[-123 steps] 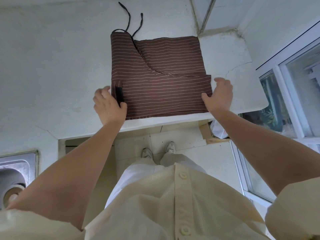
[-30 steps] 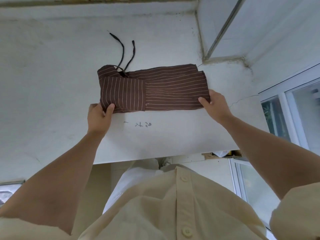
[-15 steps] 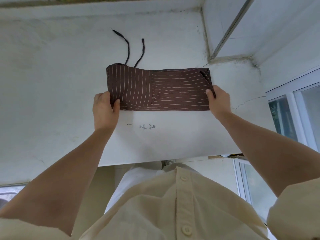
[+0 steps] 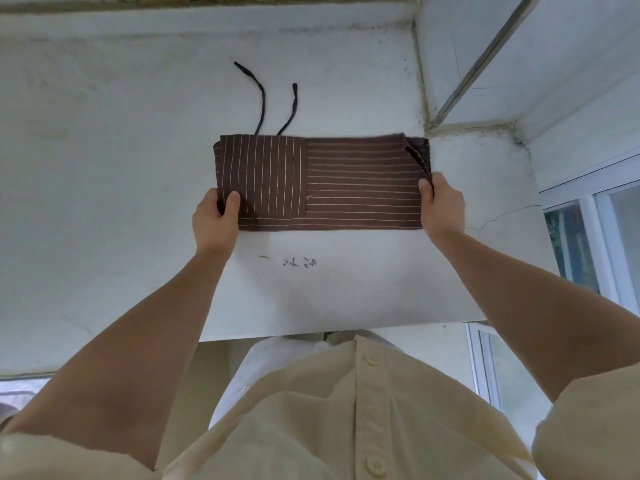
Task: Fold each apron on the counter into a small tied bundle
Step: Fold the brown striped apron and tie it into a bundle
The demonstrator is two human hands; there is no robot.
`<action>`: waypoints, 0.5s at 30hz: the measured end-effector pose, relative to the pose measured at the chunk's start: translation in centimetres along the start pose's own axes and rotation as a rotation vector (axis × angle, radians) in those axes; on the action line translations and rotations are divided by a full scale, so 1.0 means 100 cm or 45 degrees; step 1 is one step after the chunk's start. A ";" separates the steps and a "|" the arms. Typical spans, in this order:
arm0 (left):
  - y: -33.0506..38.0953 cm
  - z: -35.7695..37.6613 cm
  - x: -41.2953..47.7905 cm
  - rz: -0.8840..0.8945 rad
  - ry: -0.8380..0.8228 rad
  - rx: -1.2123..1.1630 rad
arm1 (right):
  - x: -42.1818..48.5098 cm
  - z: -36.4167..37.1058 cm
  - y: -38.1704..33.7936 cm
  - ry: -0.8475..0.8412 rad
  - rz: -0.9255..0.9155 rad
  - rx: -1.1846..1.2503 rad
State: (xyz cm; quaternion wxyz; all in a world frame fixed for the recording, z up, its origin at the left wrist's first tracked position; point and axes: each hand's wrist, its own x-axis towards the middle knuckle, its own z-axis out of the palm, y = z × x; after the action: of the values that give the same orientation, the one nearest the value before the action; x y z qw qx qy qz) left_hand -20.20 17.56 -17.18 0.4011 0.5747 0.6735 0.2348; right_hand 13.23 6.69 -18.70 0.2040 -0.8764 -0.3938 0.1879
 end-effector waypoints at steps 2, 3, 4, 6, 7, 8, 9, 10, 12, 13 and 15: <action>0.005 0.002 0.004 -0.078 0.018 0.052 | 0.001 0.003 0.000 -0.045 0.043 -0.045; 0.009 0.002 0.006 -0.101 0.020 0.096 | 0.002 0.003 0.000 -0.047 0.049 -0.052; 0.012 0.003 0.008 -0.097 0.026 0.155 | 0.002 0.003 -0.001 -0.039 0.043 -0.049; 0.013 0.003 0.012 -0.017 0.058 0.264 | 0.002 0.001 -0.004 -0.003 0.010 -0.021; 0.011 0.003 0.012 0.027 0.084 0.282 | 0.002 0.000 -0.005 0.018 -0.009 -0.006; 0.007 0.002 0.011 0.064 0.110 0.276 | 0.002 0.000 -0.006 0.034 -0.022 0.004; 0.002 0.002 0.008 0.090 0.133 0.257 | 0.002 0.000 -0.007 0.038 -0.022 0.006; -0.003 0.002 0.006 0.100 0.150 0.228 | 0.002 0.001 -0.007 0.027 -0.009 -0.004; -0.010 0.003 0.003 0.079 0.168 0.193 | 0.003 0.006 -0.008 -0.010 0.012 -0.096; -0.012 0.004 0.003 0.058 0.178 0.196 | 0.004 0.007 -0.009 -0.021 0.016 -0.155; -0.010 0.005 0.006 0.024 0.200 0.235 | 0.006 0.011 -0.010 -0.021 0.038 -0.220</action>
State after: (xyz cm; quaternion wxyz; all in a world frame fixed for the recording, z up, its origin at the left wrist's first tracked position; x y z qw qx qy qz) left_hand -20.42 17.83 -18.44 0.2902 0.5953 0.7162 0.2200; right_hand 12.47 8.03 -19.18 0.1216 -0.8949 -0.3970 0.1636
